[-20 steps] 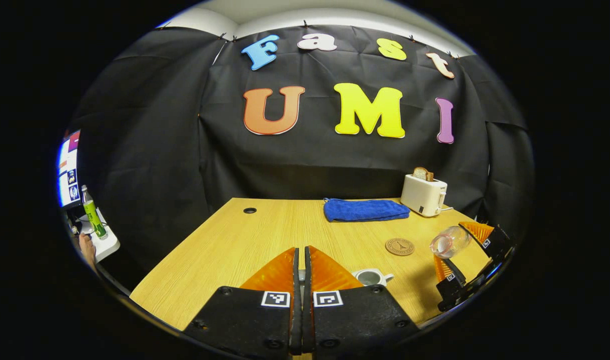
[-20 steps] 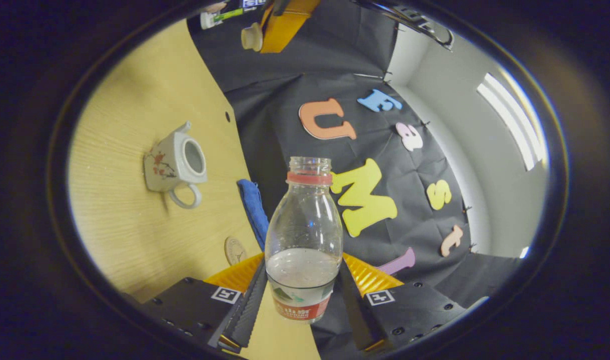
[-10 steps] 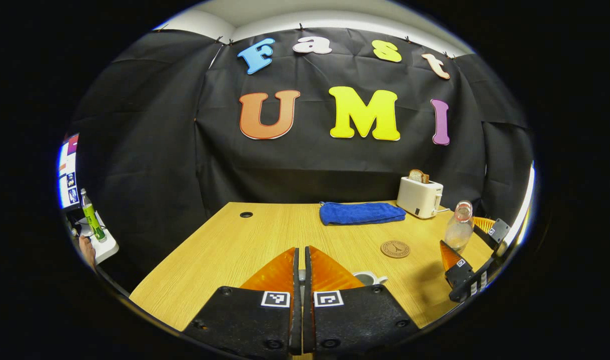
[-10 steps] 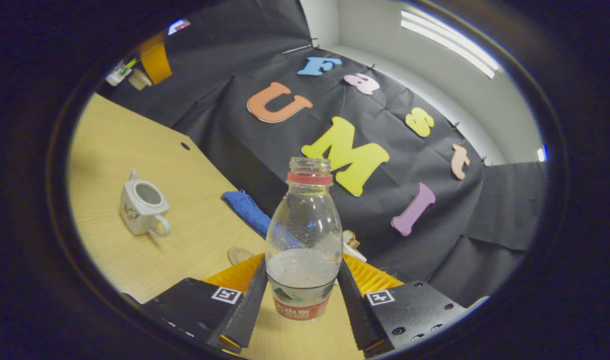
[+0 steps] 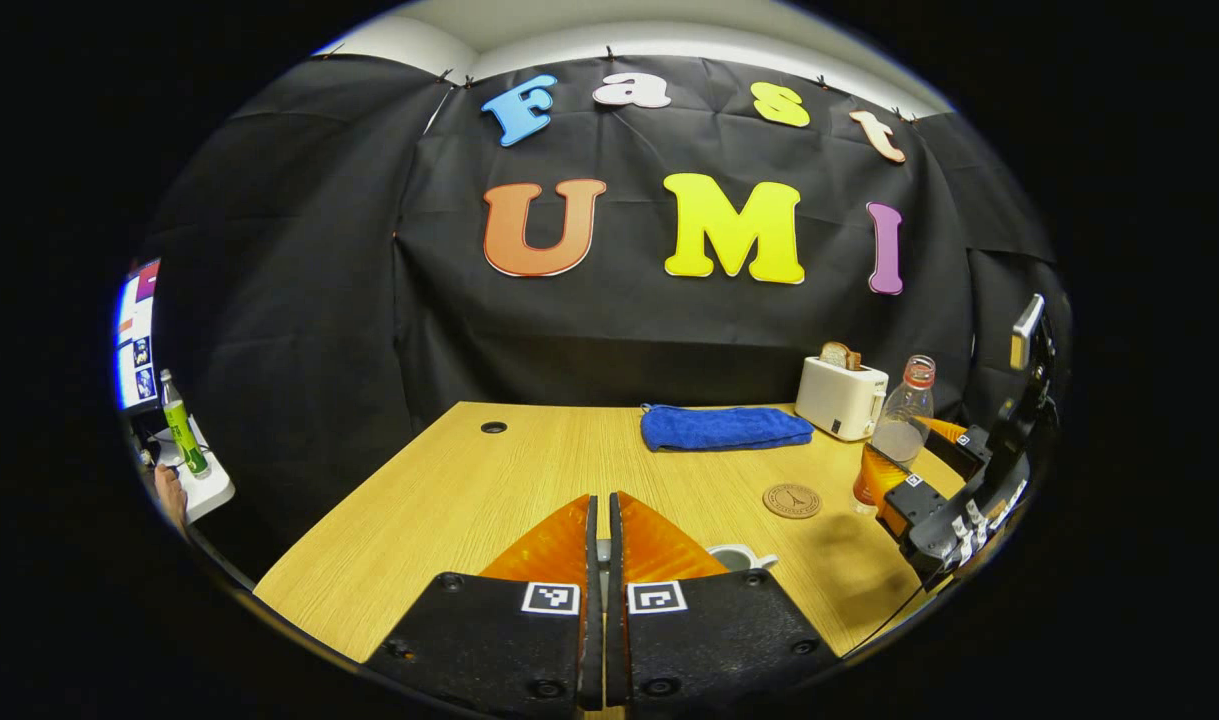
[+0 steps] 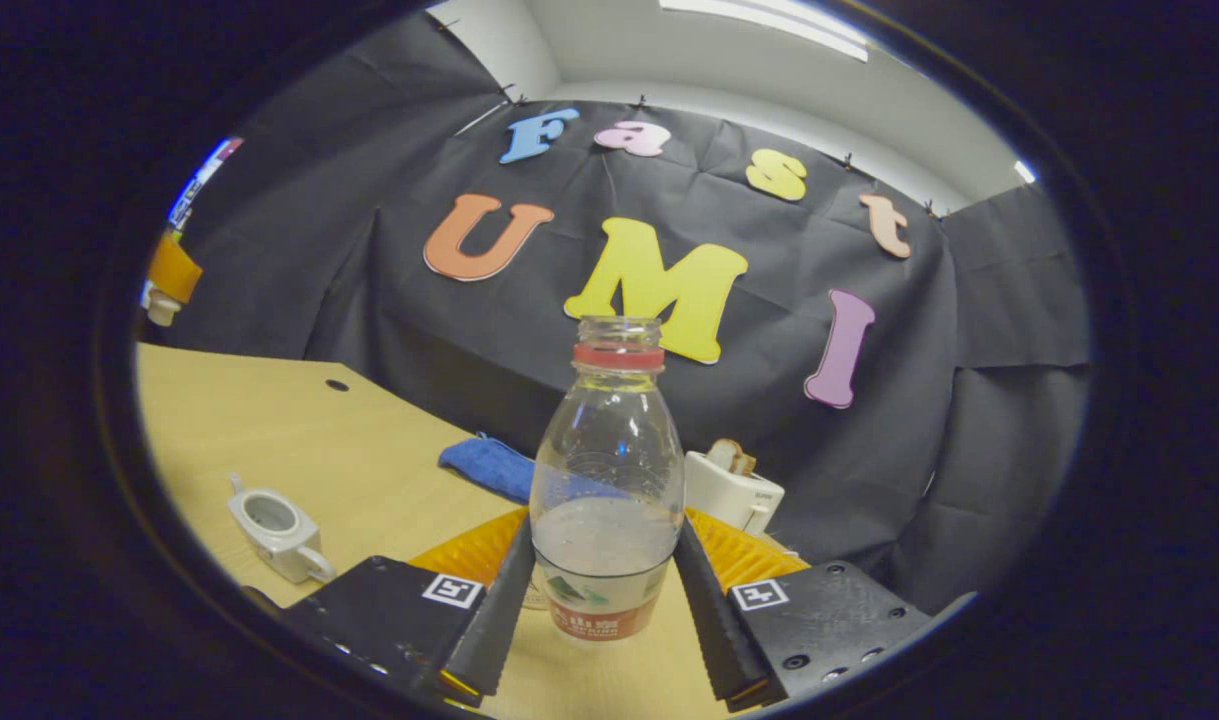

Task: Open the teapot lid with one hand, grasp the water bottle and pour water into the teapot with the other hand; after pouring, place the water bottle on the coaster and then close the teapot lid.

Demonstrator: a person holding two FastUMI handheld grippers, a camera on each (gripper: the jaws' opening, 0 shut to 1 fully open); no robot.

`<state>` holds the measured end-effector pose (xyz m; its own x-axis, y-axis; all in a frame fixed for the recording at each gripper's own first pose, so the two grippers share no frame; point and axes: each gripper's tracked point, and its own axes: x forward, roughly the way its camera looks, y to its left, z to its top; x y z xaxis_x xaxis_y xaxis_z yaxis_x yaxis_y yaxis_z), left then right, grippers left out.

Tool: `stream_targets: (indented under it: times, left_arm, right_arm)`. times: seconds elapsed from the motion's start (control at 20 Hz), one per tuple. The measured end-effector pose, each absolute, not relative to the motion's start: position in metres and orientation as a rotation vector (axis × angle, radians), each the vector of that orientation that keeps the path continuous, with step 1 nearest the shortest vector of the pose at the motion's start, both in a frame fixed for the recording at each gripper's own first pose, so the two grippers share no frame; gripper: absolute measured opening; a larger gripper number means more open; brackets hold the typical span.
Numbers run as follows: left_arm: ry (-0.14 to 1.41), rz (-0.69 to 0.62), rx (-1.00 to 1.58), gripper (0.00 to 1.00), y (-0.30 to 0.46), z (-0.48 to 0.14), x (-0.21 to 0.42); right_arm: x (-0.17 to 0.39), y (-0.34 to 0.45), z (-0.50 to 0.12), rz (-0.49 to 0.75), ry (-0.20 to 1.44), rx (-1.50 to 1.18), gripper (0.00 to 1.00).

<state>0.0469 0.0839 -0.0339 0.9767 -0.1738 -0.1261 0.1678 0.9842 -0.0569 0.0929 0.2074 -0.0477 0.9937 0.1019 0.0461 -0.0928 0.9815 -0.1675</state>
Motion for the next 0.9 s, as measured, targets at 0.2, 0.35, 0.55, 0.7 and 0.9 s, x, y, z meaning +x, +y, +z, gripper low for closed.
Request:
stream_targets:
  times: [0.2, 0.35, 0.55, 0.7, 0.9]
  left_arm:
    - [0.135, -0.174, -0.043, 0.04, 0.083, -0.036, 0.047]
    - [0.143, -0.172, -0.03, 0.04, 0.083, -0.04, 0.049]
    - [0.154, -0.166, -0.022, 0.04, 0.083, -0.045, 0.053]
    - [0.165, -0.161, -0.015, 0.04, 0.082, -0.048, 0.056]
    - [0.179, -0.16, -0.009, 0.04, 0.082, -0.055, 0.059]
  right_arm:
    - [0.116, 0.22, -0.049, 0.161, 0.004, -0.063, 0.77]
    - [0.136, 0.224, -0.05, 0.184, 0.043, 0.005, 0.77]
    - [0.162, 0.223, -0.06, 0.175, 0.085, 0.043, 0.77]
    - [0.176, 0.229, -0.07, 0.185, 0.124, 0.076, 0.77]
    - [0.195, 0.238, -0.08, 0.185, 0.167, 0.118, 0.75]
